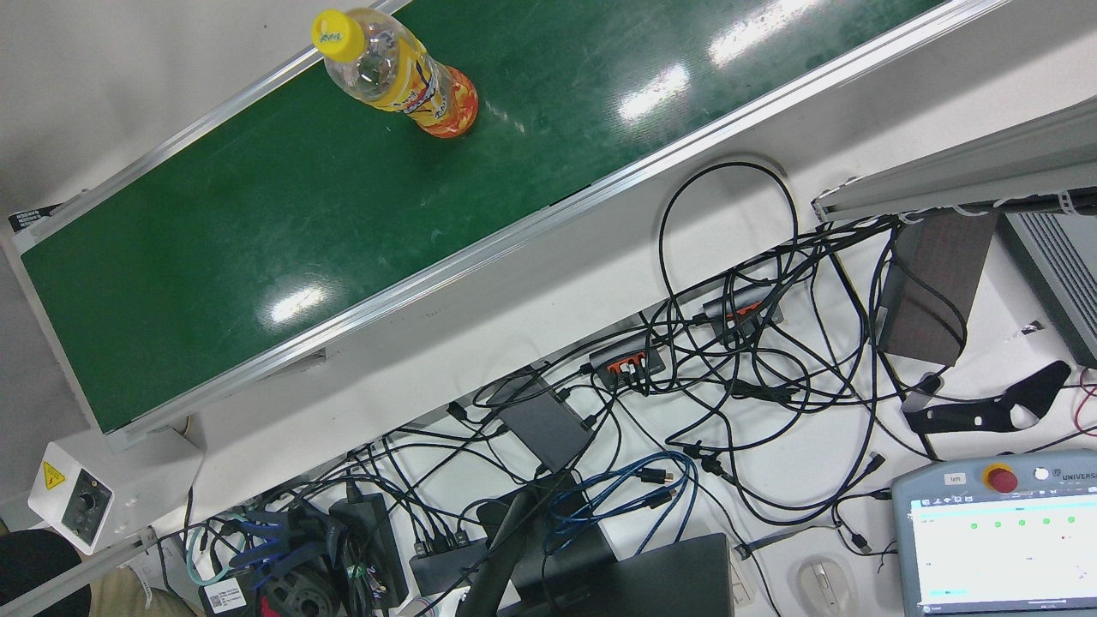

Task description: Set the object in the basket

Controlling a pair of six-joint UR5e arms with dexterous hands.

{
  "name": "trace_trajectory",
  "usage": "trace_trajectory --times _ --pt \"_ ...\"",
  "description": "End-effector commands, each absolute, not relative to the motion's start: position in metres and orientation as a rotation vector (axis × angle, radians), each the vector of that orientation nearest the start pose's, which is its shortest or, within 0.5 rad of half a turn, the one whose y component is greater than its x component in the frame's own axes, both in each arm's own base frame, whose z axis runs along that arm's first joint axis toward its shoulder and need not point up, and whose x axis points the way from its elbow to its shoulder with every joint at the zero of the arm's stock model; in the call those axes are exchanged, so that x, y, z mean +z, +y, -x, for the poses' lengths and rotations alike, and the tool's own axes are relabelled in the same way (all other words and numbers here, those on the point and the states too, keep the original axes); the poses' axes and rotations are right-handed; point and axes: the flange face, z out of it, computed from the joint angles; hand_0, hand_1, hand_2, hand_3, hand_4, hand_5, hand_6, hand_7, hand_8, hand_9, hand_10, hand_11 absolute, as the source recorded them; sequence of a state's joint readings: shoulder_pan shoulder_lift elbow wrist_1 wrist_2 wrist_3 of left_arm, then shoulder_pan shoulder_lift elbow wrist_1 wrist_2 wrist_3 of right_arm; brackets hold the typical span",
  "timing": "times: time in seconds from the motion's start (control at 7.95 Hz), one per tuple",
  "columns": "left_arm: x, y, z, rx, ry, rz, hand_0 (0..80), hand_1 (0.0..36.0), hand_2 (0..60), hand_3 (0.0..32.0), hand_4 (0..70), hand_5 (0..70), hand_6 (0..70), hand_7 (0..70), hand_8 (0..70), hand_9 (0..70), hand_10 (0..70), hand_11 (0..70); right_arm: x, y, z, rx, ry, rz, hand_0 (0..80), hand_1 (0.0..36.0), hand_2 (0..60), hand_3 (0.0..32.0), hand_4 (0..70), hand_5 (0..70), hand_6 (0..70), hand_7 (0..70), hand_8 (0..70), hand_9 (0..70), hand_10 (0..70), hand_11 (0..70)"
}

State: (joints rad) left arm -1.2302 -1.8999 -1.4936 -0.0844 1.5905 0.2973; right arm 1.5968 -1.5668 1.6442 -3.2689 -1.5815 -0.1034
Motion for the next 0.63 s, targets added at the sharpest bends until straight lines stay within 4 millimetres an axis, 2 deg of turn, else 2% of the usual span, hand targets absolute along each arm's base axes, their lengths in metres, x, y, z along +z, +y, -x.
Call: trace_trajectory --times 0.0,0.5 --pt "0.5175 -0.6473 -0.1003 -1.524 2.296 0.085 57.7 6.7 0.0 0.0 7.8 10.8 0.0 0.0 0.6 0.7 2.6 5.4 0.6628 -0.4831 -0.1449 -2.324 2.204 0.131 0.0 0.0 0.0 0.0 0.0 0.0 0.0 0.0 0.0 0.0 0.0 0.0" --pt "0.5107 -0.6461 -0.0992 -1.516 2.303 0.088 58.2 7.3 0.0 0.0 7.8 10.7 0.0 0.0 0.4 0.4 2.7 5.6 0.6613 -0.4833 -0.1449 -2.320 2.207 0.130 0.0 0.0 0.0 0.0 0.0 0.0 0.0 0.0 0.0 0.0 0.0 0.0"
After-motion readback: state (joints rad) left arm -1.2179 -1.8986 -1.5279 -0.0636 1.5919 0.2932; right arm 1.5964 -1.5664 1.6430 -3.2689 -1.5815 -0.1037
